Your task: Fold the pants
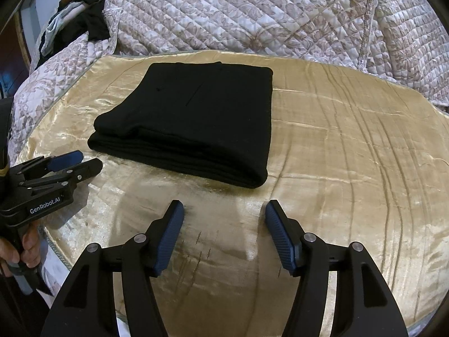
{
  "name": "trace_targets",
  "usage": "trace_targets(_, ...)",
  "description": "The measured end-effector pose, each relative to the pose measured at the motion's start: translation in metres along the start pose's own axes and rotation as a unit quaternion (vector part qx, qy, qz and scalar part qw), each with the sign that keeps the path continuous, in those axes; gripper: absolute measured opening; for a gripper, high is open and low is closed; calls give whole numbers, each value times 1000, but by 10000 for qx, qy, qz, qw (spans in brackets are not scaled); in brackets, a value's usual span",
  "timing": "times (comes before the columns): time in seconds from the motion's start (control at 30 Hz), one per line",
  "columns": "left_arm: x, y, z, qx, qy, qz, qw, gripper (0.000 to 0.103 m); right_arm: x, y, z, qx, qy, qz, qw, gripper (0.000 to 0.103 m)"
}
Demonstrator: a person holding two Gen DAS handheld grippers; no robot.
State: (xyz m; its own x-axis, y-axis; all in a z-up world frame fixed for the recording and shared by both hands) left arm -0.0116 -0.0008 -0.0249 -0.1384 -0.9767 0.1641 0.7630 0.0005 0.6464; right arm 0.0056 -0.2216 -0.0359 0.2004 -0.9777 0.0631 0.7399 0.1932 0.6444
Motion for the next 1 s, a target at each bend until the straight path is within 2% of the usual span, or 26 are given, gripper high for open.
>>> trace_targets(0.57,-3,-1,-1,-10,33,9,10000,66,-6,-1,0,17,-11,97,10000,69)
trace_targets(1.0,-1,-1,-1,-9,38,8,10000,67,-7,-1,0,21,-22,136,9999,70)
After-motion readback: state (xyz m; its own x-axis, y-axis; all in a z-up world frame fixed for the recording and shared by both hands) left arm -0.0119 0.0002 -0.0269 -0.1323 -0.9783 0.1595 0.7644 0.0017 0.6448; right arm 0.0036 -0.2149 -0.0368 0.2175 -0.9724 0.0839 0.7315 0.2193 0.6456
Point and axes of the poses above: each gripper's, at about its wrist camera, not at the fingertips, and z roughly against the way its jaws point, x to its right, y to its top, the point moved 3 cm from there along -z, roughly the way its jaws point, and after that the axes turned 13 degrees about -y, right-handed, at the moved point
